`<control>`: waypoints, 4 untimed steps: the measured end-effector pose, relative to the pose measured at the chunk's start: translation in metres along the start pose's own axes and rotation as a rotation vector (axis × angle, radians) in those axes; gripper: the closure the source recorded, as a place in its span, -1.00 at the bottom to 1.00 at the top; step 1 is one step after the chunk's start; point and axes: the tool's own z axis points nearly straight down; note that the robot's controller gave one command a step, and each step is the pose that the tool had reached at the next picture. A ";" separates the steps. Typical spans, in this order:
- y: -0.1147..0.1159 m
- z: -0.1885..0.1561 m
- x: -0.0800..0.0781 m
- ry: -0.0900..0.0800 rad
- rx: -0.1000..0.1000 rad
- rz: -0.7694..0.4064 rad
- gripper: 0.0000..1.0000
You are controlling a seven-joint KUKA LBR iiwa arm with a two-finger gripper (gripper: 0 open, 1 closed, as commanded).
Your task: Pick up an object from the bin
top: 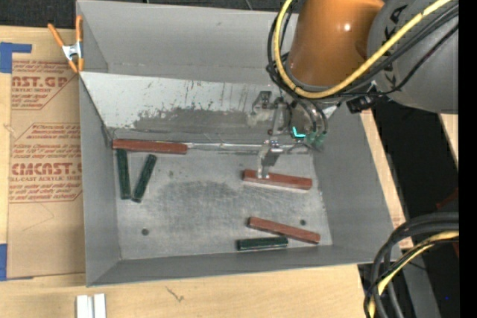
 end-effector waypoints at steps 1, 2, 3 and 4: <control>0.000 -0.004 -0.002 -0.008 0.000 0.001 -1.00; -0.025 0.043 0.006 -0.014 -0.001 -0.003 -1.00; -0.026 0.110 0.011 -0.011 0.001 -0.031 -1.00; -0.051 0.142 0.017 -0.004 -0.001 -0.160 -1.00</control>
Offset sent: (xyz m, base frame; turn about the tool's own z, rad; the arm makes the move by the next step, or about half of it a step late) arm -0.0112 -0.0383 -0.0657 -0.0007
